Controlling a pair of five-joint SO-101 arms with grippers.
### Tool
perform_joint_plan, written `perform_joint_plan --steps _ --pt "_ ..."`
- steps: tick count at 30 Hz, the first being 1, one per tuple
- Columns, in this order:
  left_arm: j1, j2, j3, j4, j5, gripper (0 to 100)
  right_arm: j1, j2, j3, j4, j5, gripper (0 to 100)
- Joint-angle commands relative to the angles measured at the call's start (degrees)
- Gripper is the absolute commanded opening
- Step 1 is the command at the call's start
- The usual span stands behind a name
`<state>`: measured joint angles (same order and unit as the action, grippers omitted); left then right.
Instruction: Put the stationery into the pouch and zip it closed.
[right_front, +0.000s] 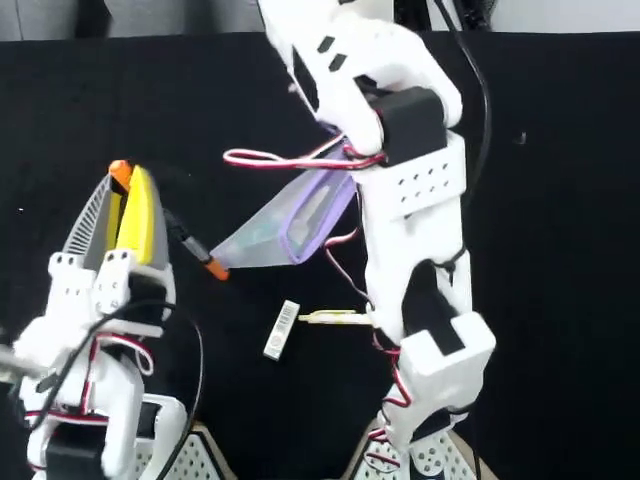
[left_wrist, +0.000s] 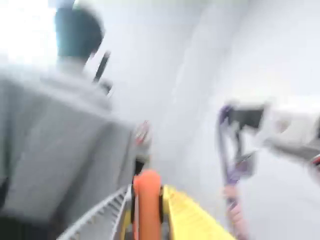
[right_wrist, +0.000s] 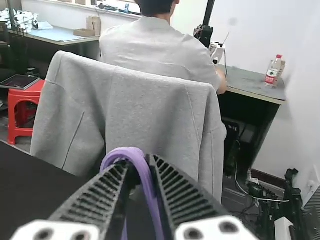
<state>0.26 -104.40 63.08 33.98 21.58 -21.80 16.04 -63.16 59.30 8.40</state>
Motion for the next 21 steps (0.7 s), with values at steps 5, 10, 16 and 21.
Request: perform_joint_plan --steps 5,10,16,21 --pt "13.9 1.0 -5.5 -6.9 -3.6 3 -0.7 0.8 -2.4 -2.9 -0.4 1.1" --pt "21.7 1.1 -5.5 -17.5 -7.3 3 -0.6 0.8 -2.4 -2.9 -0.4 1.1" --pt "26.9 4.0 -5.7 -22.7 -7.5 3 -0.5 0.7 -2.5 -2.7 -0.2 1.1" --pt "26.7 11.0 -8.9 -29.3 -7.5 3 -0.5 0.7 -7.7 2.4 -0.4 1.1"
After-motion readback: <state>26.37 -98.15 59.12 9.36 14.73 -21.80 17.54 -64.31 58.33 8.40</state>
